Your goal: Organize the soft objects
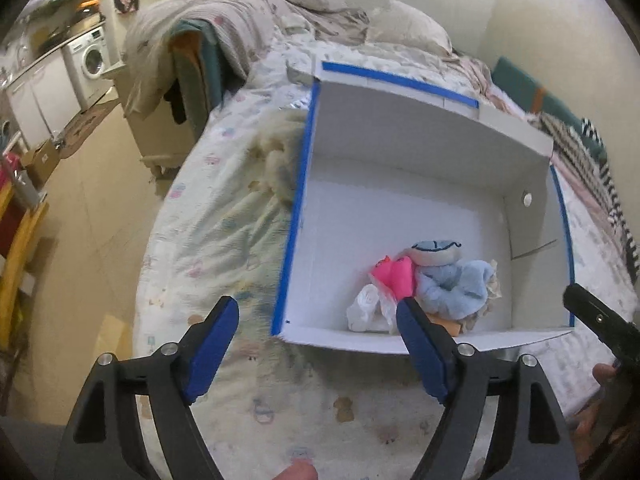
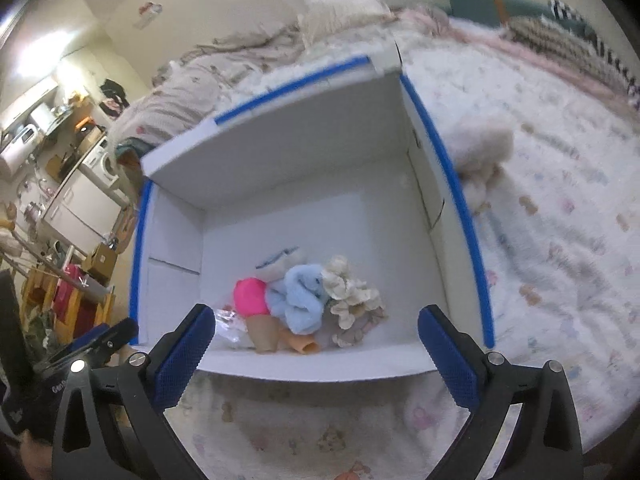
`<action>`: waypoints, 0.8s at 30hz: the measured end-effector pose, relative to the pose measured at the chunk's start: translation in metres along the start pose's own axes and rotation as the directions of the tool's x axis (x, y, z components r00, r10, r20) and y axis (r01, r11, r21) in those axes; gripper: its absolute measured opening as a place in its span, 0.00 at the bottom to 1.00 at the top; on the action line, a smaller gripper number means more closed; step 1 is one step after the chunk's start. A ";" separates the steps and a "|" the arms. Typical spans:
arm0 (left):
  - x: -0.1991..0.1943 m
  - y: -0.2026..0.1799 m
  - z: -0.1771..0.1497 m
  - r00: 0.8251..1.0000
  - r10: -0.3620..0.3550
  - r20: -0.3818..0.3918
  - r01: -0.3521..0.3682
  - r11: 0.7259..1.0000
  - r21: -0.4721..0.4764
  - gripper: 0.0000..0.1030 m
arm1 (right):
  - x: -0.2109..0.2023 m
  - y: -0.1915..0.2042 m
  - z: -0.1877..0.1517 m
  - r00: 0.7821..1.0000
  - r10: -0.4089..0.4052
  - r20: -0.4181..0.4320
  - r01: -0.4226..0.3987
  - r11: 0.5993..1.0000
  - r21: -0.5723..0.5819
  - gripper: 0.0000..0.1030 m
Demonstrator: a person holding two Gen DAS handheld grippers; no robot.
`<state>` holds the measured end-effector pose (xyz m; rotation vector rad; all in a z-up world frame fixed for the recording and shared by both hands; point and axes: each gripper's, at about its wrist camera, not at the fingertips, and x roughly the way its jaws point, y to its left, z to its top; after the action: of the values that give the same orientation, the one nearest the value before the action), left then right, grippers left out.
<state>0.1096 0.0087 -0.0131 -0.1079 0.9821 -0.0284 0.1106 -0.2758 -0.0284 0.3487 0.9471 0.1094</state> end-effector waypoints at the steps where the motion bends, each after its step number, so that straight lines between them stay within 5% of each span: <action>1: -0.005 0.002 -0.002 1.000 0.000 0.018 0.000 1.000 0.002 0.87 | -0.006 0.002 -0.003 1.000 -0.006 0.026 0.007 1.000 -0.012 1.00; 4: -0.025 0.006 -0.009 0.995 0.010 0.103 -0.012 1.000 0.021 1.00 | -0.022 0.010 -0.012 0.996 -0.020 0.086 0.024 0.999 -0.042 1.00; 14: -0.054 -0.001 -0.031 0.971 0.044 0.237 -0.069 0.993 0.099 1.00 | -0.037 0.035 -0.043 0.984 -0.068 0.162 0.089 0.987 -0.130 1.00; 24: -0.052 -0.003 -0.034 0.974 0.069 0.218 -0.089 0.992 0.085 1.00 | -0.034 0.041 -0.045 0.978 -0.113 0.178 0.141 0.977 -0.157 1.00</action>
<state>0.0528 0.0072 0.0114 0.0149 0.7667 0.0101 0.0564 -0.2348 -0.0123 0.1367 0.7848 0.0416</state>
